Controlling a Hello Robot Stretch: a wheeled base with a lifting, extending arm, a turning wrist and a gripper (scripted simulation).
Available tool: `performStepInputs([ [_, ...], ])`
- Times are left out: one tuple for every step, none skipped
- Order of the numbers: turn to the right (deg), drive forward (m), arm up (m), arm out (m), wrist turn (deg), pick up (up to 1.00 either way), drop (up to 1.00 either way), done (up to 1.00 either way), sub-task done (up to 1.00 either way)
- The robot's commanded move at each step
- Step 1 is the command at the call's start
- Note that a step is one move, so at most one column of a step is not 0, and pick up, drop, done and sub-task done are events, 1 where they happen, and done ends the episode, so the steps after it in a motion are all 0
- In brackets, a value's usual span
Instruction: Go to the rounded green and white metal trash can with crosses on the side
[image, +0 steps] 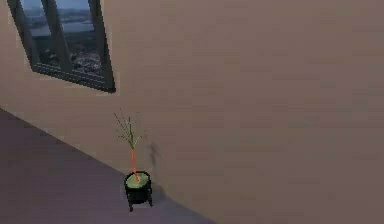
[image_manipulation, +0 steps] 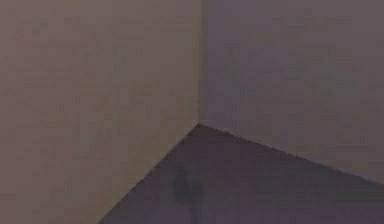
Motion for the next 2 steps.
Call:
performStepInputs([
  [0.0,0.25,0.0,0.0,0.0,0.0,0.0,0.0,0.0],
  [-45.0,0.0,0.0,0.0,0.0,0.0,0.0,0.0,0.0],
])
